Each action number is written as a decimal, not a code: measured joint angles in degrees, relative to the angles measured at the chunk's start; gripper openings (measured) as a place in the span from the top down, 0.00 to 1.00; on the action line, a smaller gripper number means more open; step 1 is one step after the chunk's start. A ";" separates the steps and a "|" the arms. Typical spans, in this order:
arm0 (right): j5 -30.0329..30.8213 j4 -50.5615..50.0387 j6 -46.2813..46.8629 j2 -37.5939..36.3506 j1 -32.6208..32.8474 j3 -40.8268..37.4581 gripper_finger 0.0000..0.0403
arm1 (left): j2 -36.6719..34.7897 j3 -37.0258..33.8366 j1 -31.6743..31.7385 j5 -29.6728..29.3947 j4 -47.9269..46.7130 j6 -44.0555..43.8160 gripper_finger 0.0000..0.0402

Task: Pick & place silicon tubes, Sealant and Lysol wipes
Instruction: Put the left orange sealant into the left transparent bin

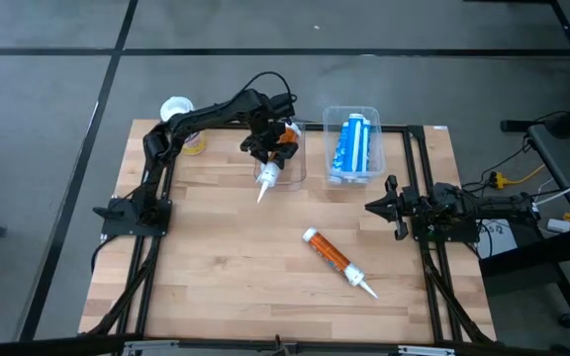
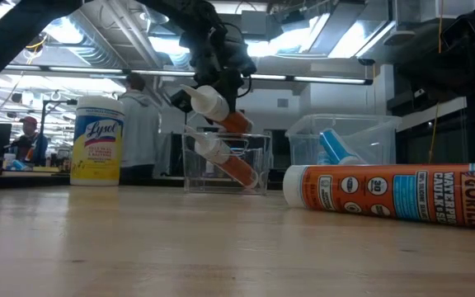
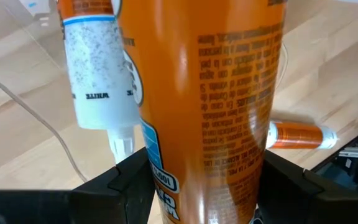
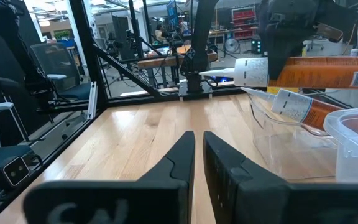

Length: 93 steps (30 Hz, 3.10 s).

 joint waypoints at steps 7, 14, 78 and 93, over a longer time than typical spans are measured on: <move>0.00 0.02 0.02 0.00 -0.01 0.02 0.91 | 2.68 -0.02 -0.37 0.56 -0.33 0.02 0.45; 0.00 0.04 0.10 0.02 -0.01 0.01 0.91 | 4.40 -0.02 -1.04 1.71 -0.19 0.46 0.45; -0.01 0.02 0.02 0.02 -0.02 0.02 0.91 | 3.93 10.32 -1.04 0.09 2.52 -0.02 0.30; -0.02 0.02 0.02 0.02 -0.02 0.00 0.91 | 3.44 25.36 -4.24 -3.44 2.02 7.44 0.31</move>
